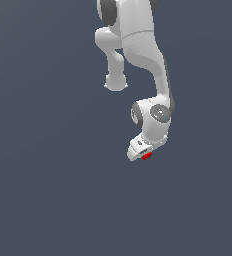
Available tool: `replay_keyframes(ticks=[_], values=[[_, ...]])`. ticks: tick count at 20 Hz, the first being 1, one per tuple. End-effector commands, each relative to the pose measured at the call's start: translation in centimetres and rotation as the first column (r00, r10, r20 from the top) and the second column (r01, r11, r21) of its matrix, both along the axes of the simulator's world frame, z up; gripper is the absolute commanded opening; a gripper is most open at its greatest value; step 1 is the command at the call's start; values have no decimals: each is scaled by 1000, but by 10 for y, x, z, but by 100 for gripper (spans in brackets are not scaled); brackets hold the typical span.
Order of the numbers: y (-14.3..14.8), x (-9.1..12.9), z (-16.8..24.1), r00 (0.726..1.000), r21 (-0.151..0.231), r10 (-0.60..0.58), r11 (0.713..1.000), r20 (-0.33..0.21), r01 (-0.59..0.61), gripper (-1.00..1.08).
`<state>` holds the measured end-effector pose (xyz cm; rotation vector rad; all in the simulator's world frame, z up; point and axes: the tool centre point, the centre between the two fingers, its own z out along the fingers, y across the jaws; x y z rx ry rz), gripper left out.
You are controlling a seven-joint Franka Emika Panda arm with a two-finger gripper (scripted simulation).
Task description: Stack the red cube on top of the green cube.
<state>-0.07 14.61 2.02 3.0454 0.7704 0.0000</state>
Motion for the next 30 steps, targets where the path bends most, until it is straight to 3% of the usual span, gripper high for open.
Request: replay_keyframes(ticks=[1, 19, 30], values=[[0, 0, 1, 1000, 0, 0, 1000, 0, 0, -100], [0, -1, 91, 1000, 0, 0, 1000, 0, 0, -100], [3, -5, 96, 1000, 0, 0, 1000, 1, 0, -100]])
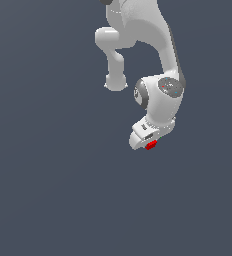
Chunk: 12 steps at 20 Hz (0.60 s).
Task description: Stack the red cube on top of the green cube.
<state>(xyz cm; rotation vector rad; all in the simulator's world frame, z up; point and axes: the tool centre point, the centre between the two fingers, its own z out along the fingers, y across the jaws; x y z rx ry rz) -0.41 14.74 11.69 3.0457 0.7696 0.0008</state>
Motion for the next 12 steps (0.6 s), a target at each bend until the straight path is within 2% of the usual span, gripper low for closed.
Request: replay_keyframes(ticks=[1, 7, 12], values=[[3, -4, -2, 1000, 0, 1, 1000, 0, -1, -100], [18, -27, -11, 1000, 0, 1, 1000, 0, -1, -100], [40, -59, -26, 1000, 1, 1, 1000, 0, -1, -100]])
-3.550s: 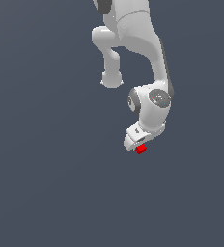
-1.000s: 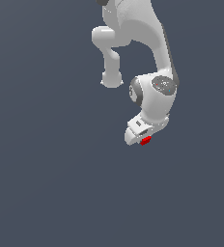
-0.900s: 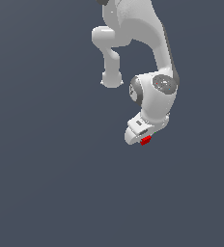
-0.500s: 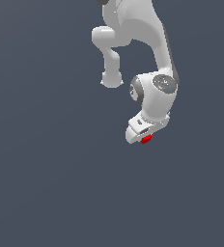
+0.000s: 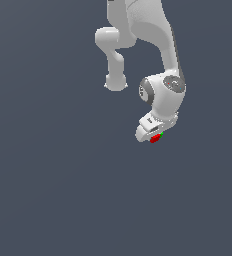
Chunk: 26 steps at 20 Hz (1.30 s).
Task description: Stack the red cube on top of the green cube.
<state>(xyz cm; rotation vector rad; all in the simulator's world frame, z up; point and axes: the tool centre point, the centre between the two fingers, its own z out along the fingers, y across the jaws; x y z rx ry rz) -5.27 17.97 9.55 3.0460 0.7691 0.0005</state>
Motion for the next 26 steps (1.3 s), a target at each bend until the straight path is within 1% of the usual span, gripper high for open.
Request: replay_keyframes(ticks=[1, 6, 10, 14, 18, 19, 26], values=[[12, -18, -8, 1000, 0, 1, 1000, 0, -1, -100], [34, -49, -22, 1000, 0, 1, 1000, 0, -1, -100], [46, -65, -30, 1000, 1, 1, 1000, -1, -1, -100], [53, -73, -34, 1000, 1, 1, 1000, -1, -1, -100], [53, -72, -34, 1000, 0, 1, 1000, 0, -1, -100], [53, -72, -34, 1000, 0, 1, 1000, 0, -1, 100], [53, -72, -34, 1000, 0, 1, 1000, 0, -1, 100]])
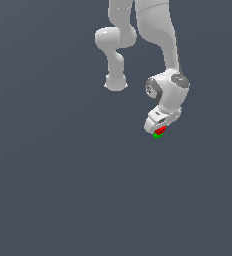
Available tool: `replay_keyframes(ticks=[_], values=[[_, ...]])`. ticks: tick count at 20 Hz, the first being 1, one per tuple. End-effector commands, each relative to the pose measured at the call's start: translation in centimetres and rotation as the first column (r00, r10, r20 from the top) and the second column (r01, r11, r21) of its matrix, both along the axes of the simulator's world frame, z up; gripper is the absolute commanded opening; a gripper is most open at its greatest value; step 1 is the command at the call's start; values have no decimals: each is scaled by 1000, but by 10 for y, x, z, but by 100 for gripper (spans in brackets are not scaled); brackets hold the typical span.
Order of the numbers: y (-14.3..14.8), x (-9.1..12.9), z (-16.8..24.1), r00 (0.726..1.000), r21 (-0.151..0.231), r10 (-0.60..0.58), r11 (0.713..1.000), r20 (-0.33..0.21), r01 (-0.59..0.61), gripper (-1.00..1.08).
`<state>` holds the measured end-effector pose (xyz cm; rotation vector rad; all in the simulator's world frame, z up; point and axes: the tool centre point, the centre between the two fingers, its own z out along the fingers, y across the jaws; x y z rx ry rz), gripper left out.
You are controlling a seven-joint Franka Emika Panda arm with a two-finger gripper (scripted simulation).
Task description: Stack the red cube on top of the green cube.
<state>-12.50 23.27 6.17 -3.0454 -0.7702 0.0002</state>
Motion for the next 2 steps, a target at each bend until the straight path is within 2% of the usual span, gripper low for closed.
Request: replay_keyframes(ticks=[1, 2], values=[[0, 0, 0, 1000, 0, 0, 1000, 0, 0, 100], [0, 0, 0, 1000, 0, 0, 1000, 0, 0, 100]])
